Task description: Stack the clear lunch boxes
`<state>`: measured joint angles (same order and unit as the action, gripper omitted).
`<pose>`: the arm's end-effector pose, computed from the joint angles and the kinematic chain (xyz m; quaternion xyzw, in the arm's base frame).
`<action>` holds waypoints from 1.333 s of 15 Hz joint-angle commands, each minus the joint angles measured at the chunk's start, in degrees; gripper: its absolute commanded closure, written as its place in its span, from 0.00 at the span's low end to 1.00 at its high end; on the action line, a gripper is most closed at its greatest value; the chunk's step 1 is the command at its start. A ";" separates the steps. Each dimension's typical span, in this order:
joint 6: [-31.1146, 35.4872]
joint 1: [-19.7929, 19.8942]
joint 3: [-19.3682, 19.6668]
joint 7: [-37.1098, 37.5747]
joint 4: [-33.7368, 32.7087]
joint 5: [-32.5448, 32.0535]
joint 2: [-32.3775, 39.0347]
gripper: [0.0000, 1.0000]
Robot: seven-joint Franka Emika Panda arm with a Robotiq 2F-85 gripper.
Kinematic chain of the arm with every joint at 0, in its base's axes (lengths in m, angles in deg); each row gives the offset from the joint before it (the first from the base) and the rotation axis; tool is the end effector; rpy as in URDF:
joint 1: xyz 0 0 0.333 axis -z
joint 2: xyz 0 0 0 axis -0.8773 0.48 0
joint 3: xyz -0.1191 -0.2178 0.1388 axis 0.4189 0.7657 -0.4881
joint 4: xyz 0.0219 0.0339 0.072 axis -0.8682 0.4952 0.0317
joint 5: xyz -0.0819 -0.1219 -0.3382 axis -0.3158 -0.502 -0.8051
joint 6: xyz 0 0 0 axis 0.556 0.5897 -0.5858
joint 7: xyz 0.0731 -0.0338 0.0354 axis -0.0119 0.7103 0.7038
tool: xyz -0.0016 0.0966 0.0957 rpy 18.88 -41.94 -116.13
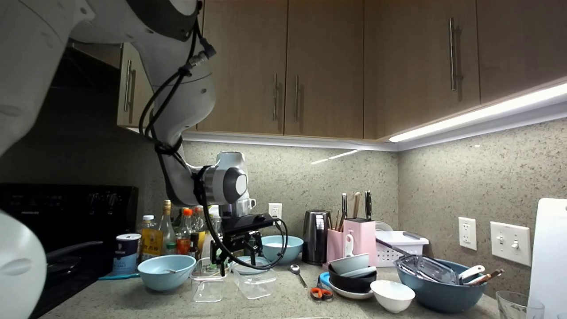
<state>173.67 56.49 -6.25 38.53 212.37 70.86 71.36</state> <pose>0.5316 0.0858 0.2574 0.8966 0.4324 0.0821 0.0496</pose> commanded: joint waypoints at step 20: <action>-11.03 5.13 -6.84 -21.00 -27.01 0.64 24.33 0.00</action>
<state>165.47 60.40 -11.48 20.44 187.00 70.40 93.76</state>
